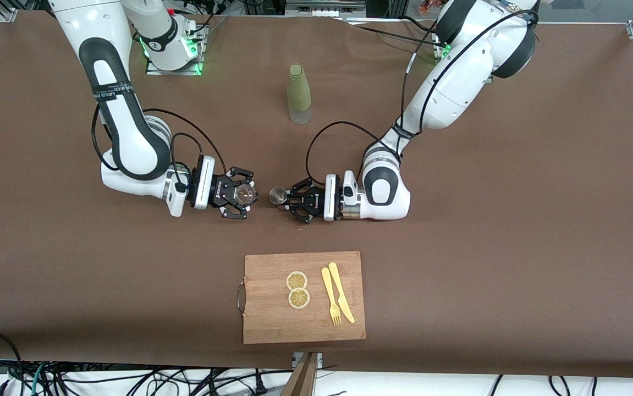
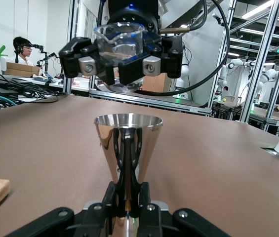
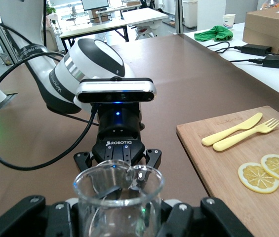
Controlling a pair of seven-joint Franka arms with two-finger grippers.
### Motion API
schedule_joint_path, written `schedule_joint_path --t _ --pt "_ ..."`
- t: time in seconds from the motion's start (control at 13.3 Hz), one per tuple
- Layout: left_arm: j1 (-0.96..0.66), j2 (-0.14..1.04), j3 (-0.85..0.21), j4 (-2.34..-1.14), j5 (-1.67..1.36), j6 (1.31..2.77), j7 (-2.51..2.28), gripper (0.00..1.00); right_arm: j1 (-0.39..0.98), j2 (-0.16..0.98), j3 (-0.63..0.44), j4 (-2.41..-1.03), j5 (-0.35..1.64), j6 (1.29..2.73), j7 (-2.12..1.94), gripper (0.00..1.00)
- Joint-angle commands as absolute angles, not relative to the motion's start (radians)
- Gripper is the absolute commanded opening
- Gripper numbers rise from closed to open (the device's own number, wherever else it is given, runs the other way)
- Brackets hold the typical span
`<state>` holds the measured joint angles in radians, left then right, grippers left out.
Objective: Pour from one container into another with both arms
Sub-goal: 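Lift the beaker with the right gripper above the held jigger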
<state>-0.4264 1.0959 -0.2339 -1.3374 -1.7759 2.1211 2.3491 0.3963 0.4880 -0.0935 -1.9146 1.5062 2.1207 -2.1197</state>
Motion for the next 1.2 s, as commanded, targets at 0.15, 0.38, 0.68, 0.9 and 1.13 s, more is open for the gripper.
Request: schedule_joint_path --t 0.15,0.38,0.68,0.9,1.13 --pt "-0.439 1.111 -0.236 -1.299 -1.818 2.157 2.385 0.00 0.440 0.469 -0.106 -1.901 1.482 2.183 -2.031 0.00" --pt "-0.439 1.111 -0.235 -1.281 -1.818 2.171 2.381 0.00 0.454 0.465 -0.104 -1.893 1.427 2.226 -1.990 0.00" --pt "-0.439 1.111 -0.235 -1.281 -1.818 2.172 2.381 0.00 0.456 0.450 -0.103 -1.894 1.359 2.249 -1.968 0.00" --pt "-0.439 1.111 -0.235 -1.281 -1.818 2.172 2.381 0.00 0.456 0.416 -0.095 -1.893 1.258 2.272 -1.881 0.00" --pt "-0.439 1.111 -0.235 -1.281 -1.816 2.172 2.381 0.00 0.459 0.400 -0.084 -1.891 1.190 2.279 -1.804 0.00"
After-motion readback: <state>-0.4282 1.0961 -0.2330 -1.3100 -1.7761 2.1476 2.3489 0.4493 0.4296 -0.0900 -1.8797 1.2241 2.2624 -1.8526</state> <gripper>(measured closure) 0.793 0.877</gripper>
